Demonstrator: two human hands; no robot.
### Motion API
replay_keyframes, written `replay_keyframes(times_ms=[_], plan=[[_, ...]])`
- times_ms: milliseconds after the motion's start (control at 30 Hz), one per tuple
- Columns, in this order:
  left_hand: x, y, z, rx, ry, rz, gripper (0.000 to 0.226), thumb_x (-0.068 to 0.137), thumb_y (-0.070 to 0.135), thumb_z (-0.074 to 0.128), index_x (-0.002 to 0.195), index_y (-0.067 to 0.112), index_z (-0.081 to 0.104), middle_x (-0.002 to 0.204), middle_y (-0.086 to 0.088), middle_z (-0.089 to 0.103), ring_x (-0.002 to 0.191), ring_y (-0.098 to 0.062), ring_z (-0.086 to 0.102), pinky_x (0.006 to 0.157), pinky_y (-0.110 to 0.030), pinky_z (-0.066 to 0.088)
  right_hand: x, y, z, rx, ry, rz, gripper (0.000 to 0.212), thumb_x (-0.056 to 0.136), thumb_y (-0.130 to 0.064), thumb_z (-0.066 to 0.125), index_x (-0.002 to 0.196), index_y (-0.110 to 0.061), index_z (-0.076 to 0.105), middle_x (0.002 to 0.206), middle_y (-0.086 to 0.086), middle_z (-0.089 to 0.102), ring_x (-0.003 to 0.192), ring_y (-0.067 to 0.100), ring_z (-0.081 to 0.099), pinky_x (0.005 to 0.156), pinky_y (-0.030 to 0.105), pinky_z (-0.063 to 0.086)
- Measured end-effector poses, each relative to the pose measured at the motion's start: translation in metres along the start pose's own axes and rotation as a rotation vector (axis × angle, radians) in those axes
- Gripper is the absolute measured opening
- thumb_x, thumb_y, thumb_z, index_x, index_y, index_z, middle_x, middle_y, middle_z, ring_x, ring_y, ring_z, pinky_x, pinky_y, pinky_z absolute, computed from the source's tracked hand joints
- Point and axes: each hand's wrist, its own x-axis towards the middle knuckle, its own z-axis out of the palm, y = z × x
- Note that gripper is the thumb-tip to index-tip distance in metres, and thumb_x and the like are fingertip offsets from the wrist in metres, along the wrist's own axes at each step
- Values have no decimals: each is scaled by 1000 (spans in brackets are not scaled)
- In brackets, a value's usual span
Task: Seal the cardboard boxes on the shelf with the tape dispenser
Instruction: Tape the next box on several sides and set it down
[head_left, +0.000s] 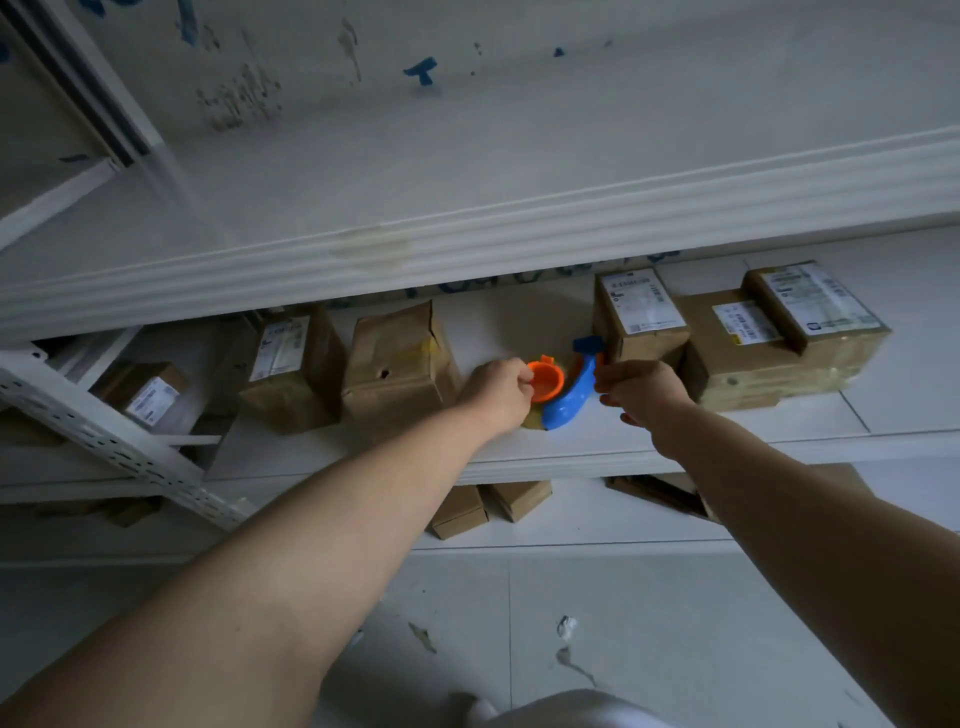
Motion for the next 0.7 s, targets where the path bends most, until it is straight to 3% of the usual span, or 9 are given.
replay_keyframes(times_ms=[233, 367, 500, 600, 700], plan=[[30, 12, 30, 125, -153, -52, 45, 93, 20, 56, 136, 14, 44, 142, -11, 46, 129, -29, 45, 104, -32, 36, 2, 5, -19, -80, -79, 21, 25, 96, -7, 51, 105, -21, 69, 98, -2, 69, 91, 11, 65, 71, 22, 49], [43, 15, 44, 152, -189, -65, 54, 94, 27, 57, 141, 13, 35, 143, -10, 42, 129, -28, 43, 103, -32, 35, 6, 5, -27, -74, -79, 25, 23, 96, -7, 53, 89, -25, 66, 96, -2, 69, 87, 10, 65, 66, 20, 48], [52, 16, 55, 167, -178, -97, 67, 93, 29, 58, 147, 9, 24, 146, -10, 39, 132, -29, 40, 107, -34, 33, 9, 0, -37, -107, -67, 19, 31, 96, -7, 52, 79, -29, 65, 89, -5, 67, 81, 6, 63, 73, 21, 50], [56, 14, 59, 144, -177, -126, 72, 89, 33, 65, 145, 8, 27, 142, -10, 44, 128, -29, 44, 105, -35, 36, 10, -3, -39, -119, -72, 17, 28, 96, -7, 52, 82, -27, 66, 85, -7, 67, 79, 5, 62, 72, 20, 49], [51, 11, 58, 249, -139, -75, 66, 81, 43, 71, 128, 5, 44, 125, -8, 56, 114, -28, 55, 92, -33, 44, 8, 0, -37, -130, -89, 40, 22, 95, -6, 53, 89, -23, 67, 90, -3, 69, 81, 8, 63, 71, 21, 49]])
